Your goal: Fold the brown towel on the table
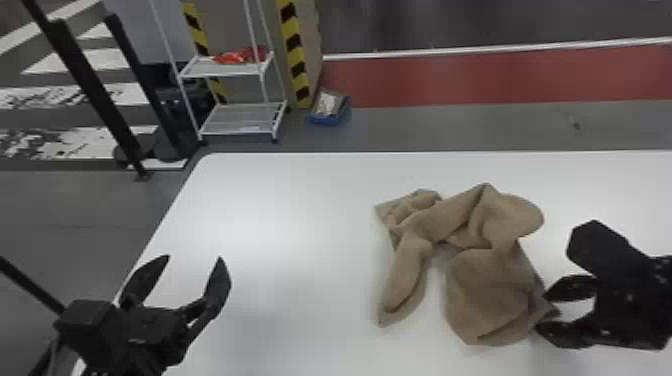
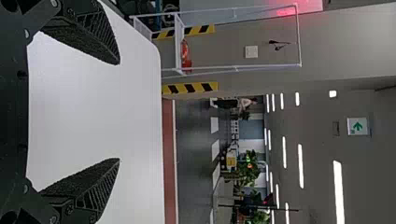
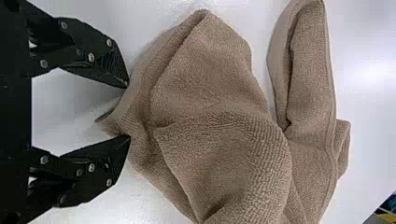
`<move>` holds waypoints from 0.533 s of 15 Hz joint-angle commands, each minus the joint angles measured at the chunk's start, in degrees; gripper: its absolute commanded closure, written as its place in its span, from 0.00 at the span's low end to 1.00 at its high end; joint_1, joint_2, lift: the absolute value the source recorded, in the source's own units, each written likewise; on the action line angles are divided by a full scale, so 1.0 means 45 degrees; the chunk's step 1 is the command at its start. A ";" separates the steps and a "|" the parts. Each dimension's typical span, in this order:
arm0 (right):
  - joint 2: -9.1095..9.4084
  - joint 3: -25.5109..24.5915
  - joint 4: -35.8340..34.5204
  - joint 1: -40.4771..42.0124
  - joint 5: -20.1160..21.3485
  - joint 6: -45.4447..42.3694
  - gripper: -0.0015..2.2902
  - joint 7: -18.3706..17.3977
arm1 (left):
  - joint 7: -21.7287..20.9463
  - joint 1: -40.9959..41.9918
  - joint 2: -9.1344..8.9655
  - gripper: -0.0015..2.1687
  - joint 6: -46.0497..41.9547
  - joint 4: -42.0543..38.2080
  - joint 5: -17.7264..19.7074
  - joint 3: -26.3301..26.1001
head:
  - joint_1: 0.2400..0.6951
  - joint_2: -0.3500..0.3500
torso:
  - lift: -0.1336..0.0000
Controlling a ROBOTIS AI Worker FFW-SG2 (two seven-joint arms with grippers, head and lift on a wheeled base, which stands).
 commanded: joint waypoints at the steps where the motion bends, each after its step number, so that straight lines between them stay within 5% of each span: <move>1: 0.0028 0.0022 0.0200 -0.0164 -0.0024 -0.0001 0.47 0.0081 | -0.0012 -0.0017 -0.0033 0.07 0.0000 0.0035 0.0002 -0.0003 | 1.00 0.75 | 0.07; 3: 0.0067 -0.0115 0.0258 -0.0223 -0.0278 -0.0040 0.58 0.0081 | -0.0012 -0.0036 -0.0033 0.07 0.0000 0.0074 0.0002 -0.0023 | 1.00 0.75 | 0.07; 5: 0.0086 -0.0505 0.0278 -0.0223 -0.0786 -0.0392 0.84 -0.0039 | -0.0012 -0.0036 -0.0033 0.07 0.0000 0.0113 0.0002 -0.0023 | 1.00 0.75 | 0.07; 6: 0.0106 -0.0916 0.0258 -0.0223 -0.1235 -0.0548 0.93 -0.0859 | -0.0012 -0.0036 -0.0033 0.07 0.0000 0.0133 0.0002 -0.0003 | 1.00 0.75 | 0.07; 8: 0.0262 -0.2673 -0.0093 -0.0262 -0.2837 -0.1173 0.93 -0.1133 | -0.0012 -0.0056 -0.0033 0.07 0.0000 0.0133 0.0002 -0.0003 | 1.00 0.72 | 0.07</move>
